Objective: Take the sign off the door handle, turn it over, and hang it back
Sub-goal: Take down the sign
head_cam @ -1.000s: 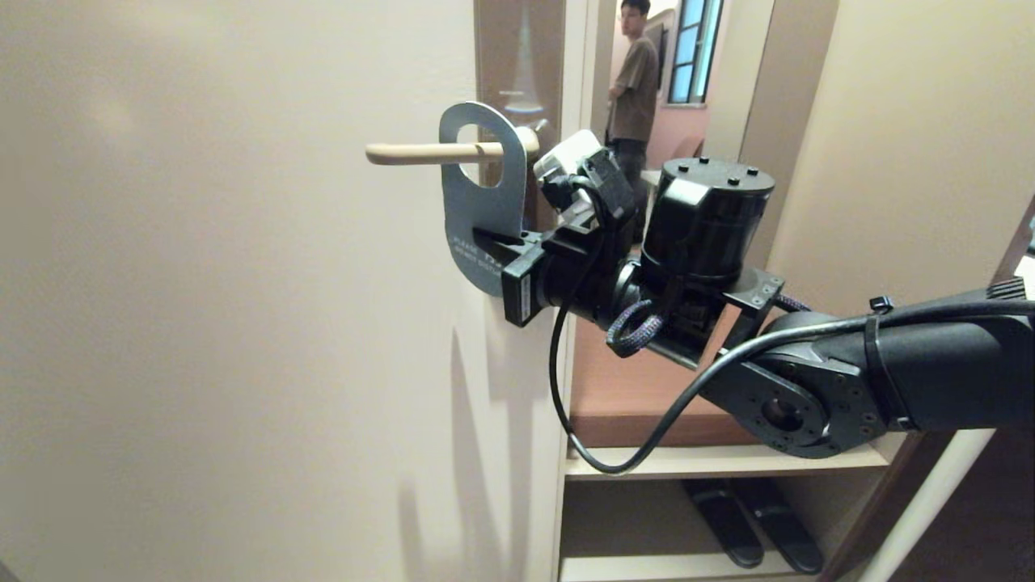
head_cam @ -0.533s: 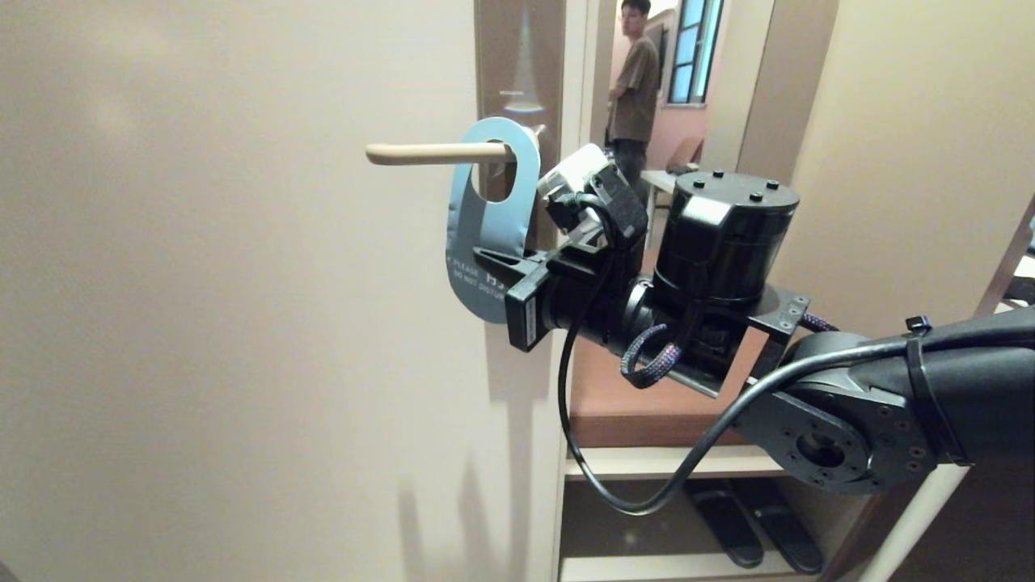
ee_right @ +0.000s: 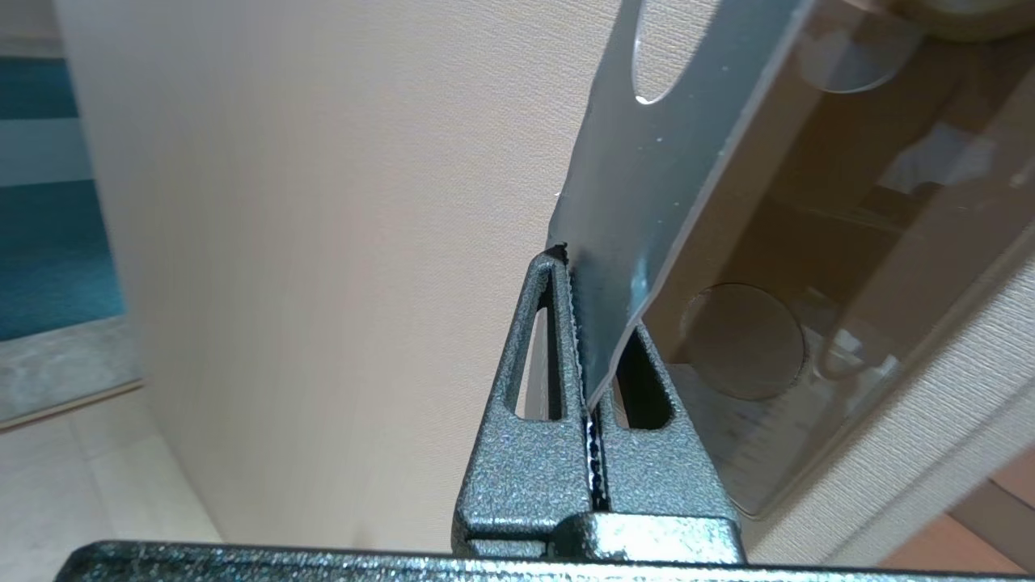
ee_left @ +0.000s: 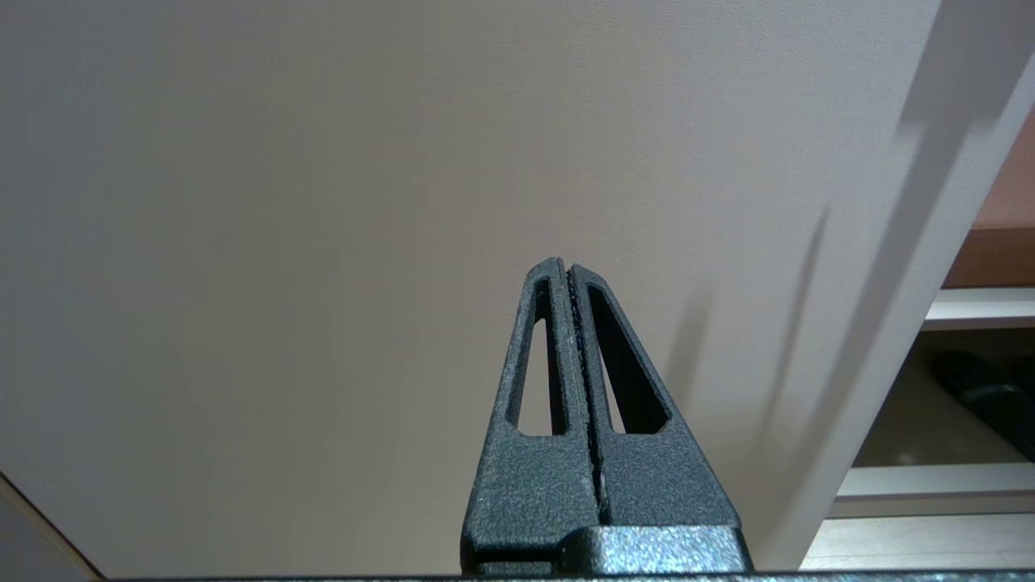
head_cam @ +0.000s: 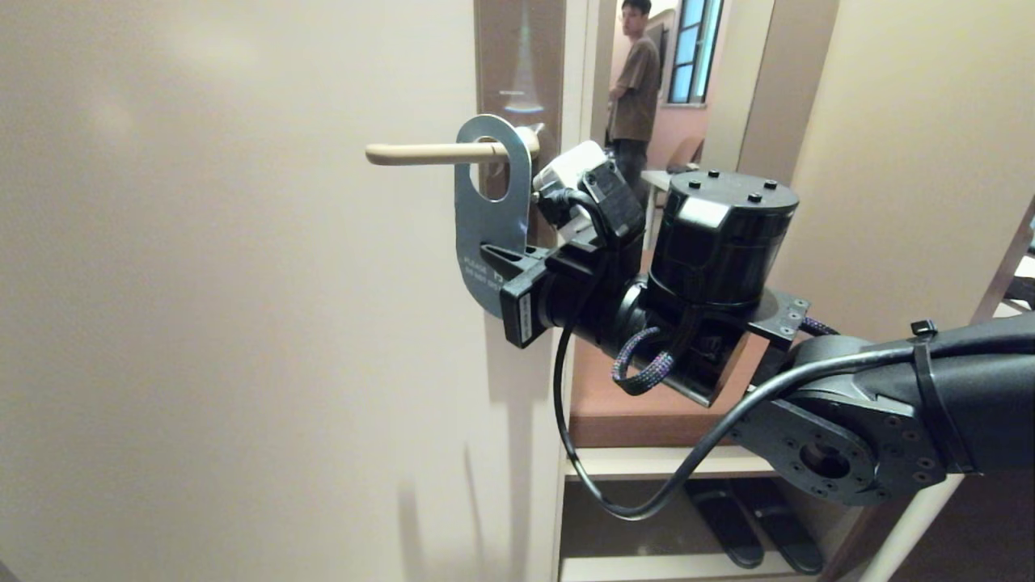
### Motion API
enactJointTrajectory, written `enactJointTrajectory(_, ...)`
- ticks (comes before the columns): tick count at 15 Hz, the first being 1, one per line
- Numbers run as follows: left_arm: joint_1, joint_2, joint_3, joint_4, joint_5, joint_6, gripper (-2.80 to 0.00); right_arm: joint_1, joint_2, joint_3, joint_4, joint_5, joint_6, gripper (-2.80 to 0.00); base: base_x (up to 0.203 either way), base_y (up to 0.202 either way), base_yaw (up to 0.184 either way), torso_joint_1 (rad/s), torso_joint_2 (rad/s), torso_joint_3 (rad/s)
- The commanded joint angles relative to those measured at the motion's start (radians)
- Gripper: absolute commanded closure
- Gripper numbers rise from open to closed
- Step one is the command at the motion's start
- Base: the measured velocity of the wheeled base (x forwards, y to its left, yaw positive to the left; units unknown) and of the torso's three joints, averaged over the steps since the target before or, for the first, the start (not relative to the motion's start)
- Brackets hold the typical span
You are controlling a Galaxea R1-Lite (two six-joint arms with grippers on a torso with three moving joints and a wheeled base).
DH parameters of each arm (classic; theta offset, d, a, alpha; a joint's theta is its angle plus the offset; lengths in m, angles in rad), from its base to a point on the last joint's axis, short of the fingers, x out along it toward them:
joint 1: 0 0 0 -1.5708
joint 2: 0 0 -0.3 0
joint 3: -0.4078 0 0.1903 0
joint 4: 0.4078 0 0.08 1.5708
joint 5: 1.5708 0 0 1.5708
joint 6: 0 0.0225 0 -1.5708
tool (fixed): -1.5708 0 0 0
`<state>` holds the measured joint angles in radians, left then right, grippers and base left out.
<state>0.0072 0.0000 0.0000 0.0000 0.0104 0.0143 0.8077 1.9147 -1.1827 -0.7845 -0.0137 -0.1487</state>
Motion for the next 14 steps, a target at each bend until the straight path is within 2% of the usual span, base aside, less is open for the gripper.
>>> enactJointTrajectory(1, 0.000, 0.000, 0.000, 0.000, 0.000, 0.001, 0.00, 0.001, 0.000, -0.003, -0.004, -0.006, -0.008, 0.00, 0.000, 0.000, 0.000, 0.000, 0.00, 0.000)
enactJointTrajectory(5, 0.000, 0.000, 0.000, 0.000, 0.000, 0.000, 0.00, 0.002, 0.004, -0.012, -0.004, -0.042, -0.020, 0.00, 0.000, 0.000, 0.000, 0.000, 0.00, 0.000)
enactJointTrajectory(14, 0.000, 0.000, 0.000, 0.000, 0.000, 0.000, 0.00, 0.025, 0.049, -0.080, -0.005, -0.071, -0.043, 0.00, 0.000, 0.000, 0.000, 0.000, 0.00, 0.000)
